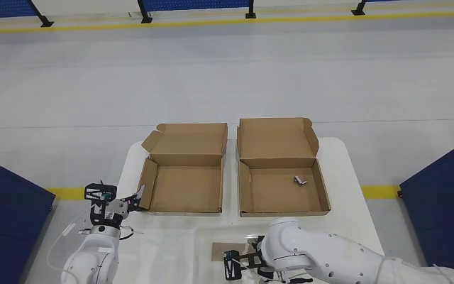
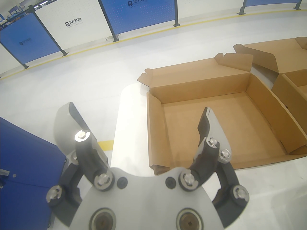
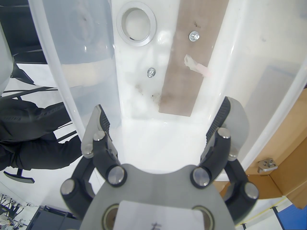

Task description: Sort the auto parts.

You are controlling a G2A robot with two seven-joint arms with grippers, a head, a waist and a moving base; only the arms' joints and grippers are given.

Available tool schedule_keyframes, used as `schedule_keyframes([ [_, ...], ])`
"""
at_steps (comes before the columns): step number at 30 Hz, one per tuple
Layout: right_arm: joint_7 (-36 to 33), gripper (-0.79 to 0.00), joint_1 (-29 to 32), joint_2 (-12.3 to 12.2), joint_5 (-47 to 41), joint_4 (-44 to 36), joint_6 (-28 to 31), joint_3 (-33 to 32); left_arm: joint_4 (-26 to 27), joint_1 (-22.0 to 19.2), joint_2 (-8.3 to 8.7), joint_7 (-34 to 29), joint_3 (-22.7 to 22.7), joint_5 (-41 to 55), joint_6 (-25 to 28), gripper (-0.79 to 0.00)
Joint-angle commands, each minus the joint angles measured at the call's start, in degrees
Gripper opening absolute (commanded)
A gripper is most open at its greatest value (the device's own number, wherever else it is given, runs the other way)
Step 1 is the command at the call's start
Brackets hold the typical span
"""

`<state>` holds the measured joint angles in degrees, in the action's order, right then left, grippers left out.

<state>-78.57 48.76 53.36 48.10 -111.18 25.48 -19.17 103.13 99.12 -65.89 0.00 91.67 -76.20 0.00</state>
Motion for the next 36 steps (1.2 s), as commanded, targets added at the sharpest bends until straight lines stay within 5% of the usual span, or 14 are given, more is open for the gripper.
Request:
schedule_keyframes([
  [1, 0.84, 0.0, 0.28, 0.03, 0.18, 0.23, -0.11, 0.02, 0.0, 0.0, 0.0, 0.0, 0.0, 0.0, 0.0, 0.0],
  [36, 1.54, 0.0, 0.87, 5.67, 8.72, 7.08, -0.39, 5.66, 0.0, 0.0, 0.0, 0.0, 0.0, 0.0, 0.0, 0.0],
])
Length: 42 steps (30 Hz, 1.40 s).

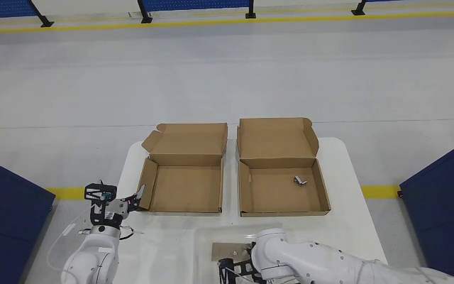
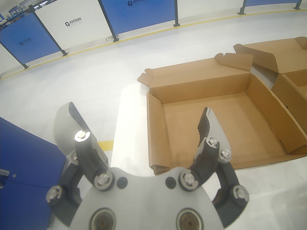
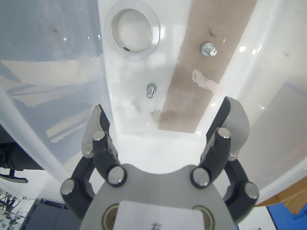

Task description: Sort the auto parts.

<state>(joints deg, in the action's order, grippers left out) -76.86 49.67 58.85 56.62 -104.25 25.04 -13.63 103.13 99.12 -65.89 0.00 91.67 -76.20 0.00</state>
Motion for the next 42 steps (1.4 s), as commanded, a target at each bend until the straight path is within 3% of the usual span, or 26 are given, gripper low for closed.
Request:
schedule_keyframes([
  [1, -0.22, 0.0, -0.06, 0.42, 0.34, 0.2, 0.06, 0.24, 0.0, 0.0, 0.0, 0.0, 0.0, 0.0, 0.0, 0.0],
  [17, 2.43, 0.0, 0.85, 0.68, 2.22, 0.7, 2.24, 0.15, 0.0, 0.0, 0.0, 0.0, 0.0, 0.0, 0.0, 0.0],
  [19, 2.59, -0.089, 0.95, 0.66, 2.12, 0.56, 2.8, -0.09, 0.0, 0.0, 0.0, 0.0, 0.0, 0.0, 0.0, 0.0],
  [21, 2.56, -0.086, 1.1, 0.62, 1.92, 0.54, 3.01, -0.39, 0.0, 0.0, 0.0, 0.0, 0.0, 0.0, 0.0, 0.0],
  [23, 2.37, -0.163, 1.26, 0.58, 1.79, 0.47, 3.19, -0.62, 0.0, 0.0, 0.0, 0.0, 0.0, 0.0, 0.0, 0.0],
  [26, 2.06, -0.209, 1.45, 0.57, 1.5, 0.43, 3.44, -0.93, 0.0, 0.0, 0.0, 0.0, 0.0, 0.0, 0.0, 0.0],
  [29, 1.68, -0.391, 1.56, 0.68, 1.03, 0.77, 3.72, -1.15, 0.0, 0.0, 0.0, 0.0, 0.0, 0.0, 0.0, 0.0],
  [42, 1.88, -0.468, 1.8, 1.24, 0.78, 1.96, 4.26, -1.33, 0.0, 0.0, 0.0, 0.0, 0.0, 0.0, 0.0, 0.0],
])
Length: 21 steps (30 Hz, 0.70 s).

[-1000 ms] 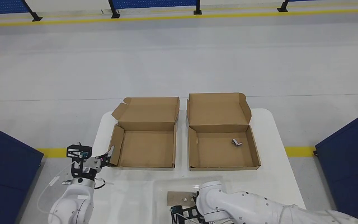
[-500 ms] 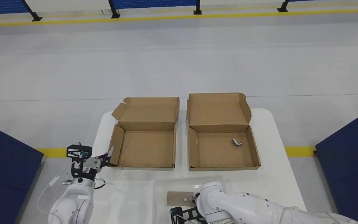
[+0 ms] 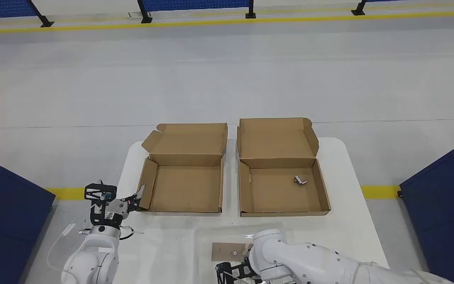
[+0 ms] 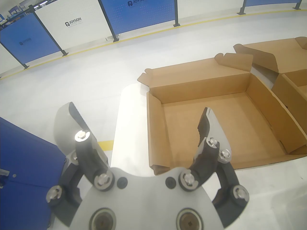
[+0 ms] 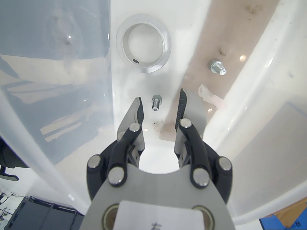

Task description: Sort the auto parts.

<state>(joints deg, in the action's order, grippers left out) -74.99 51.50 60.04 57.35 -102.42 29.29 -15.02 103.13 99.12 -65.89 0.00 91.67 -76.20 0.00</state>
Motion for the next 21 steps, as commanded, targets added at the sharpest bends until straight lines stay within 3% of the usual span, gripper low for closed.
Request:
schedule_keyframes([
  [1, -0.04, -0.465, -0.03, 0.11, -0.04, 0.26, -0.04, 0.06, 0.0, 0.0, 0.0, 0.0, 0.0, 0.0, 0.0, 0.0],
  [4, -0.16, -0.471, -0.04, 0.29, 0.03, 0.52, -0.16, 0.13, 0.0, 0.0, 0.0, 0.0, 0.0, 0.0, 0.0, 0.0],
  [11, -0.54, -0.579, -0.01, 0.58, 0.28, 0.62, -0.54, 0.2, 0.0, 0.0, 0.0, 0.0, 0.0, 0.0, 0.0, 0.0],
  [21, -1.04, -0.613, 0.42, 0.42, 0.79, 0.01, -1.04, -0.09, 0.0, 0.0, 0.0, 0.0, 0.0, 0.0, 0.0, 0.0],
])
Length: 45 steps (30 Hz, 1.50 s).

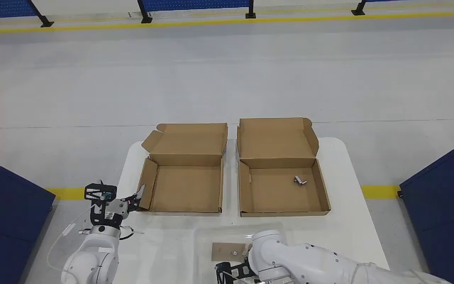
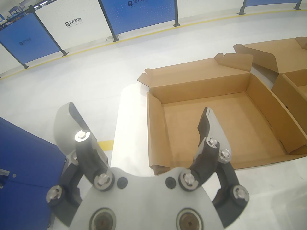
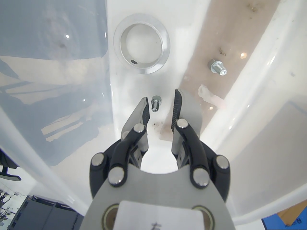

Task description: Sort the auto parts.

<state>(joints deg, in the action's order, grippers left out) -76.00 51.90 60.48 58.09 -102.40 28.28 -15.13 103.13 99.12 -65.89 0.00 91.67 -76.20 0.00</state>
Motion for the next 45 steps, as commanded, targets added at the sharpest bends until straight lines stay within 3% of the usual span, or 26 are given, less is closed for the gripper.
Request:
schedule_keyframes([
  [1, -0.06, -0.613, 0.02, -0.04, 0.11, -0.04, -0.06, 0.05, 0.0, 0.0, 0.0, 0.0, 0.0, 0.0, 0.0, 0.0],
  [6, -0.06, -0.634, 0.06, -0.07, 0.03, 0.17, -0.06, -0.23, 0.0, 0.0, 0.0, 0.0, 0.0, 0.0, 0.0, 0.0],
  [8, 0.11, -0.683, 0.17, -0.07, 0.07, 0.21, 0.02, -0.42, 0.0, 0.0, 0.0, 0.0, 0.0, 0.0, 0.0, 0.0],
  [10, 0.22, -0.785, 0.29, -0.06, 0.27, 0.16, 0.13, -0.56, 0.0, 0.0, 0.0, 0.0, 0.0, 0.0, 0.0, 0.0],
  [19, -0.44, -0.785, 0.37, -0.64, -0.46, -1.35, -0.44, -1.37, 0.0, 0.0, 0.0, 0.0, 0.0, 0.0, 0.0, 0.0],
  [27, -1.27, -0.785, 2.94, -5.26, -3.49, -9.21, -1.27, -7.02, 0.0, 0.0, 0.0, 0.0, 0.0, 0.0, 0.0, 0.0],
  [38, -1.27, -0.785, 2.94, -5.26, -3.49, -9.21, -1.27, -7.02, 0.0, 0.0, 0.0, 0.0, 0.0, 0.0, 0.0, 0.0],
  [41, 2.11, -0.785, 3.59, -5.65, -4.38, -8.75, -0.53, -8.28, 0.0, 0.0, 0.0, 0.0, 0.0, 0.0, 0.0, 0.0],
  [45, 6.15, -0.785, 5.23, -7.9, -8.87, -9.1, 4.19, -13.08, 0.0, 0.0, 0.0, 0.0, 0.0, 0.0, 0.0, 0.0],
])
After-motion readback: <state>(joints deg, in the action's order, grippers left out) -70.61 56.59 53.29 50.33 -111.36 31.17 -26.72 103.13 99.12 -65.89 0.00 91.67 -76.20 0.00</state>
